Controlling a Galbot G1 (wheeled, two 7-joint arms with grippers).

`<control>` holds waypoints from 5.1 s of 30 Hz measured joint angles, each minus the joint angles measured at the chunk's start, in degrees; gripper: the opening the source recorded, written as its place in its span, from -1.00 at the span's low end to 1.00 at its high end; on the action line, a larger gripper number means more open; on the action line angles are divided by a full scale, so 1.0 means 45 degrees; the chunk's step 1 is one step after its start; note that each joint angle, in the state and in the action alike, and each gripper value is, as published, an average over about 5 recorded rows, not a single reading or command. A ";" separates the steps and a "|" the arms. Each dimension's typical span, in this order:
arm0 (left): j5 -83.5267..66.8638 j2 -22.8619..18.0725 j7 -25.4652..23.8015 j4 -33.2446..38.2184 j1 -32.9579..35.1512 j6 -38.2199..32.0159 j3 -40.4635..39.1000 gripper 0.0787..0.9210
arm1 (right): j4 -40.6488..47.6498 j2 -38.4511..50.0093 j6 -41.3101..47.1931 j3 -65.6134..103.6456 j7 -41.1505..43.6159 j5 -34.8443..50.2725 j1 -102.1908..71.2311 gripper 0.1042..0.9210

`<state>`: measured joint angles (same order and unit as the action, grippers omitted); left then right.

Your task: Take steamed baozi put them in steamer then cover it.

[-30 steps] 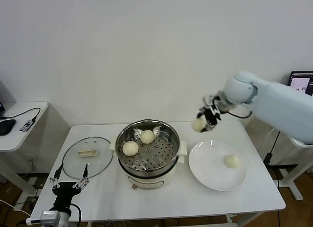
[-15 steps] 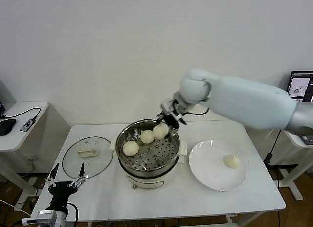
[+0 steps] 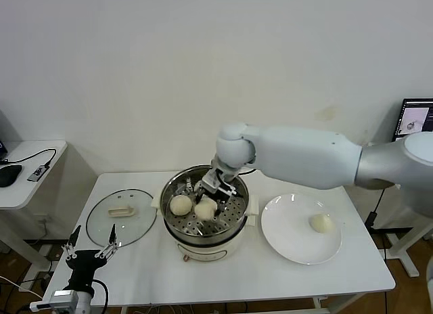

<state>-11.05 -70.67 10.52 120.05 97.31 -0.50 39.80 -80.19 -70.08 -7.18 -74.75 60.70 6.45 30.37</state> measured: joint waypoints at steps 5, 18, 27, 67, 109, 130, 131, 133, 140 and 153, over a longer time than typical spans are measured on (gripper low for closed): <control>0.0008 -0.0020 0.0008 -0.0062 0.0021 -0.0062 -0.0017 0.77 | 0.0115 -0.0240 -0.0686 -0.0073 -0.0074 -0.0452 -0.0206 0.24; 0.0018 -0.0053 0.0019 -0.0084 0.0080 -0.0148 0.0007 0.77 | 0.0088 -0.0457 -0.1514 -0.0262 -0.0214 -0.0884 -0.0436 0.51; 0.0011 0.0057 0.0021 -0.0122 0.0058 -0.0171 0.0062 0.77 | -0.0010 -0.0073 -0.1543 -0.0110 -0.0005 -0.0783 0.0123 0.76; 0.0182 0.0564 -0.0001 -0.0659 -0.0133 -0.0271 -0.0199 0.77 | -0.0415 0.8134 0.4997 0.3942 0.0875 -0.1947 -0.3329 0.76; 0.0180 0.0420 0.0007 -0.1157 -0.0301 -0.0274 -0.0190 0.77 | 0.3353 0.6296 0.4596 0.7933 0.0504 -0.5541 -0.8169 0.50; 0.0136 0.0470 0.0010 -0.0942 -0.0235 -0.0242 -0.0157 0.77 | 0.2543 0.6906 0.4941 0.7274 0.0995 -0.4832 -0.7297 0.07; 0.0135 0.0479 0.0010 -0.0930 -0.0244 -0.0236 -0.0156 0.77 | 0.2438 0.6990 0.4982 0.7155 0.1016 -0.4701 -0.7127 0.06; 0.0133 0.0490 0.0009 -0.0914 -0.0273 -0.0221 -0.0168 0.77 | 0.2204 0.7161 0.5074 0.6885 0.1039 -0.4400 -0.6726 0.04; 0.0139 0.0576 -0.0017 -0.0851 -0.0446 -0.0115 -0.0347 0.77 | 0.1200 0.7495 0.5538 0.5423 0.1005 -0.2971 -0.4668 0.03; 0.0038 0.0751 -0.0071 -0.0718 -0.0740 0.0060 -0.0588 0.77 | -0.0907 0.6133 0.7424 0.1485 -0.0139 0.1701 0.0706 0.06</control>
<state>-10.88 -67.29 10.20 116.82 93.98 -0.23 37.16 -84.27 -42.48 26.23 -68.07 60.07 14.10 33.55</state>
